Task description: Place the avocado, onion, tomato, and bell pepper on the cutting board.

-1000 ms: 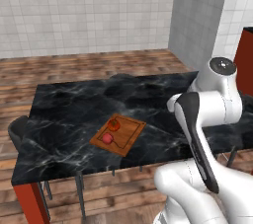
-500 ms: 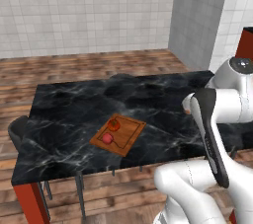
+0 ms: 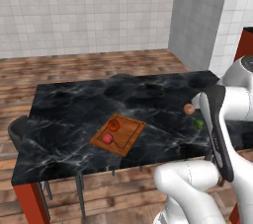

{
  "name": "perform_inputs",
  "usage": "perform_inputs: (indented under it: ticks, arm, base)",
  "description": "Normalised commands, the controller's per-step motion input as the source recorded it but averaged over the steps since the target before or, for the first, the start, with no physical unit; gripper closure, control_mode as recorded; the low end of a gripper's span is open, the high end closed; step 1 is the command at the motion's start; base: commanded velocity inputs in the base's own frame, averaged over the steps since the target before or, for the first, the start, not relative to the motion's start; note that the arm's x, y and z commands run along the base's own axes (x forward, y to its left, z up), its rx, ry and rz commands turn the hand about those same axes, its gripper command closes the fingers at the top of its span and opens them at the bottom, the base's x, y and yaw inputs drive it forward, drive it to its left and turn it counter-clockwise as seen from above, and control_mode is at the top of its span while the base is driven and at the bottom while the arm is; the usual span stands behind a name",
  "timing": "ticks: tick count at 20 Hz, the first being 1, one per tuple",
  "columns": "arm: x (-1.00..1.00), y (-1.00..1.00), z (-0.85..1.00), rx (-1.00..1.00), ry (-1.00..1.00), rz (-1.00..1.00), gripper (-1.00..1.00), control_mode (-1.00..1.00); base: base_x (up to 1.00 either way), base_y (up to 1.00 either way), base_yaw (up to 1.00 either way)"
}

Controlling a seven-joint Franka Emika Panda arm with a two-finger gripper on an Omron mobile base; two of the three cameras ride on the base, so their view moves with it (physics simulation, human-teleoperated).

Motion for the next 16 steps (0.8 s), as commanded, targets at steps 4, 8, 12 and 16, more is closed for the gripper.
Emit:
perform_inputs:
  ticks: [4,8,12,16]
  arm:
    - [0.04,-0.25,0.00,0.00,0.01,-0.01,-1.00,-1.00]
    - [0.07,-0.17,-0.01,0.00,0.05,-0.02,-1.00,-1.00]
    - [0.09,-0.12,-0.04,0.00,0.04,-0.03,-1.00,-1.00]
    - [0.13,-0.09,-0.15,0.00,0.05,-0.03,-1.00,-1.00]
  base:
    - [0.00,0.00,0.00]
    - [0.00,0.00,0.00]
    - [0.00,0.00,0.00]
    - [0.00,0.00,0.00]
